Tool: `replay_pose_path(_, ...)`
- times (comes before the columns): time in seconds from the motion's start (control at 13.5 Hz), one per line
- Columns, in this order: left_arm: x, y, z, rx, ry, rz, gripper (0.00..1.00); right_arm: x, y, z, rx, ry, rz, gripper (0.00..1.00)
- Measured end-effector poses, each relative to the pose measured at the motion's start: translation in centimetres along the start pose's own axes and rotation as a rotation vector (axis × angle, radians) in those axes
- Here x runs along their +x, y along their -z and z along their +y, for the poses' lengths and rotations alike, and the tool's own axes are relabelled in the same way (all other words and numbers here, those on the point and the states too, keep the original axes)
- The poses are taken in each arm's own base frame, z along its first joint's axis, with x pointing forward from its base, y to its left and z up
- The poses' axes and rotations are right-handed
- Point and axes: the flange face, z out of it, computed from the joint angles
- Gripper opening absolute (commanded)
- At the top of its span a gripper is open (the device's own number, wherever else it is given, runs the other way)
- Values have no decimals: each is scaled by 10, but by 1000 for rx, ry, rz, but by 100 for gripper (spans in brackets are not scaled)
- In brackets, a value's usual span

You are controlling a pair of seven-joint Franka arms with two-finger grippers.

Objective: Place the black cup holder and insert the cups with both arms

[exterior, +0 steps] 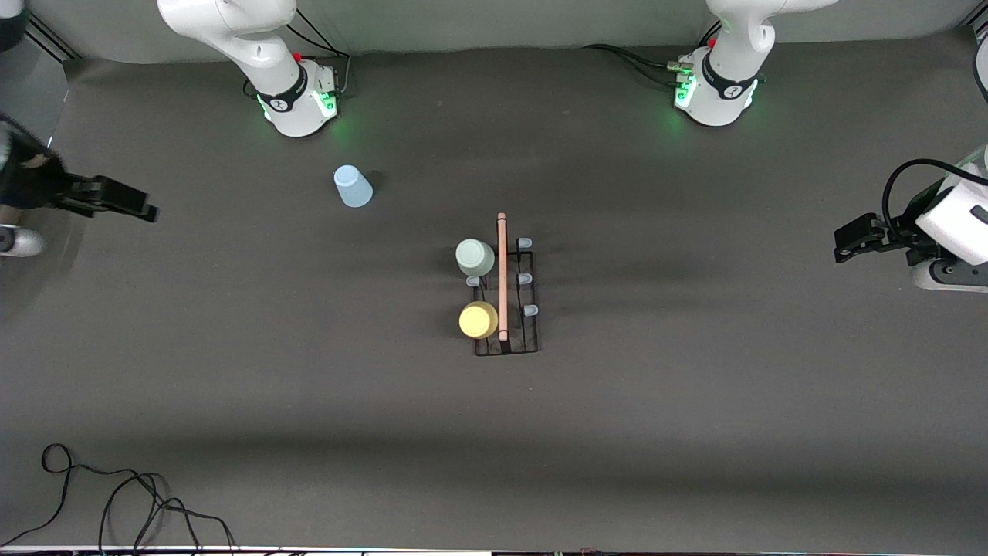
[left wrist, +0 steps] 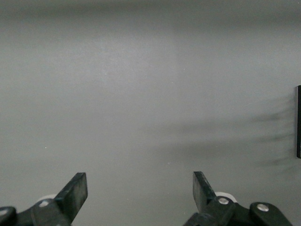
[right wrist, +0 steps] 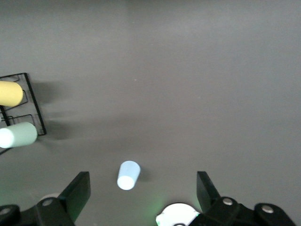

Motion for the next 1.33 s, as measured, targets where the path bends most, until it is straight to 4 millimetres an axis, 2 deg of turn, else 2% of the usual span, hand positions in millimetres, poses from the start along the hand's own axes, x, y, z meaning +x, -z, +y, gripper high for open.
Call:
replay_pose_path(0.15, 0, 1, 0, 0, 0, 2, 100, 2, 0, 24, -2, 38, 0, 100)
replay_pose_path(0.22, 0, 1, 0, 0, 0, 3, 100, 3, 0, 28, -19, 52, 0, 100)
replay_pose_path(0.59, 0, 4, -3, 1, -3, 7, 100, 6, -2, 21, -48, 78, 22, 100)
replay_pose_path(0.89, 0, 4, -14, 3, -30, 6, 100, 8, -15, 21, -48, 91, 36, 100)
replay_pose_path(1.33, -2, 3, -14, 1, -31, -11, 100, 11, -27, 22, -49, 92, 15, 100)
